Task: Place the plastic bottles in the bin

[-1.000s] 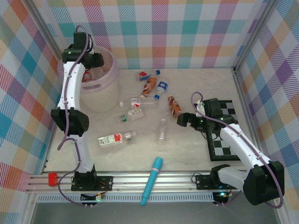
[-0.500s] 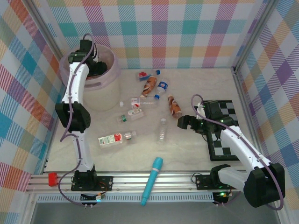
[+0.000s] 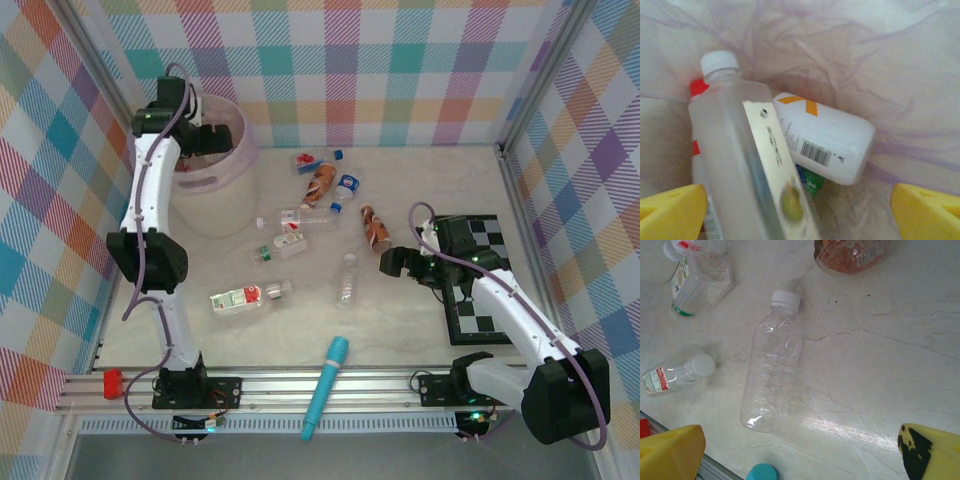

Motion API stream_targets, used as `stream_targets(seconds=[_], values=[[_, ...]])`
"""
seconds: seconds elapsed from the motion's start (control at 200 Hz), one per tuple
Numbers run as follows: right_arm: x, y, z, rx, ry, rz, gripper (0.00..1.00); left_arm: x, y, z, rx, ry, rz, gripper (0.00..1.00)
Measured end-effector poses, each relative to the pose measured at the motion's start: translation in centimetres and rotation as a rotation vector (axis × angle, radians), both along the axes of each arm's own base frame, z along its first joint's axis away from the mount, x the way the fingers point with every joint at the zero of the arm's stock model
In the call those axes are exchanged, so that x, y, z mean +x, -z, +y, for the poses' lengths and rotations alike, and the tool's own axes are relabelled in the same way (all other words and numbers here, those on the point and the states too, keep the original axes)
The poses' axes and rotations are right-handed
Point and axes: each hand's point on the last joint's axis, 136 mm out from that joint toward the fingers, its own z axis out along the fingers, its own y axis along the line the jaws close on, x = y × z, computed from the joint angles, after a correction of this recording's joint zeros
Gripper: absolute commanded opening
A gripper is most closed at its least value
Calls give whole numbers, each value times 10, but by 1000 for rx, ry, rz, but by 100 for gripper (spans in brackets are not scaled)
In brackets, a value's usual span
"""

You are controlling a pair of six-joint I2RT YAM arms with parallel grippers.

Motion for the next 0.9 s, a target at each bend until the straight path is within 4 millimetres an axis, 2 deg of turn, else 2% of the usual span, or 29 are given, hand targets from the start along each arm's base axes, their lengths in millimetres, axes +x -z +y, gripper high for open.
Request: stream_targets(seconds=[0.16,0.215,0.37,0.475,0.54,0.605,0.705,0.78,0.9], values=[[1,1,1,2,-2,5,99,-22,-59,7,29,-23,-111,95],[1,4,1,-1,-4,11,99,-34,-78,10,43,-36,-145,91],[3,9,3,0,-9,32,99,-75,-129,16,60,-66,-240,89],[7,12,5,3,-13,41,98,-107,-154,13,63,-68,-280,88],[9,12,5,2,-13,42,99,-128,-164,3,62,-49,-294,88],[10,12,6,2,-12,41,98,-151,-162,-13,58,-9,-287,87],[13,11,6,1,-10,35,98,-187,-137,-41,55,65,-232,85],[16,10,6,-2,-7,27,98,-212,-105,-57,53,112,-166,85],[20,10,5,-10,-1,24,98,-241,-46,-70,39,137,-57,84]])
